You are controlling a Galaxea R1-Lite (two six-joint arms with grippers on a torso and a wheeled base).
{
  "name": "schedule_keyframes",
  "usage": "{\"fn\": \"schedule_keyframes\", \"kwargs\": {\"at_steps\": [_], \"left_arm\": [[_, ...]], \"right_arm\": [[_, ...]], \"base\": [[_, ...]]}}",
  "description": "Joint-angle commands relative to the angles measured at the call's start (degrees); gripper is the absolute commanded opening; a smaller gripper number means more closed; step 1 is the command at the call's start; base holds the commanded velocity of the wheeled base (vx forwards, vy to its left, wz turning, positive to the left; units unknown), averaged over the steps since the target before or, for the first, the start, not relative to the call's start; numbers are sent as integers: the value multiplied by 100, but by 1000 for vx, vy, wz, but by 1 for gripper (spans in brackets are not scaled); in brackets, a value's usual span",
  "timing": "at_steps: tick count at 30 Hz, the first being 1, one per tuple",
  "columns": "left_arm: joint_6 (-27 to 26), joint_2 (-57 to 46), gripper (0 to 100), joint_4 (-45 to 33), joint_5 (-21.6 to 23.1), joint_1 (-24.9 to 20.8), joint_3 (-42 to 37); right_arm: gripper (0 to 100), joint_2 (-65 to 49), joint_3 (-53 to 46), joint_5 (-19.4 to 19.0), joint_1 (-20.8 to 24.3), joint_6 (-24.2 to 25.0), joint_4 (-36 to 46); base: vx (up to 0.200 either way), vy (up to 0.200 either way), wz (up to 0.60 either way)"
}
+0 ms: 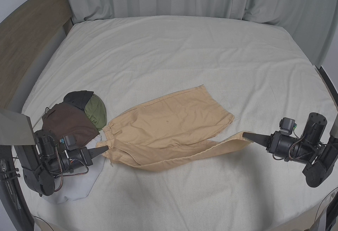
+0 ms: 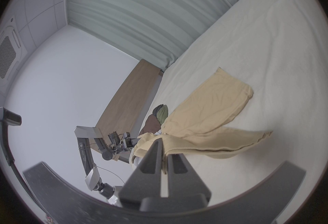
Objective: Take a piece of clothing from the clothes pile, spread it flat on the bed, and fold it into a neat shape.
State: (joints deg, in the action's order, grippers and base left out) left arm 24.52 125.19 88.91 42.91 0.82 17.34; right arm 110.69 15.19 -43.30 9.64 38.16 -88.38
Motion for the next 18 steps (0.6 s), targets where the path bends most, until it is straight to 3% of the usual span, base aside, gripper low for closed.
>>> {"fn": "schedule_keyframes", "kwargs": {"at_steps": [1,4,18], "left_arm": [[9,-3,0,4,-11,15,33],[9,-3,0,4,-11,15,33],[203,-3,0,4,-107,33,200]], "right_arm": [[0,67,274,59,11,-1,-4],[0,137,529,226,11,-1,-4],[0,471,1390,261,-15,254,-4]], "base": [[0,0,0],[0,0,0],[0,0,0]]}}
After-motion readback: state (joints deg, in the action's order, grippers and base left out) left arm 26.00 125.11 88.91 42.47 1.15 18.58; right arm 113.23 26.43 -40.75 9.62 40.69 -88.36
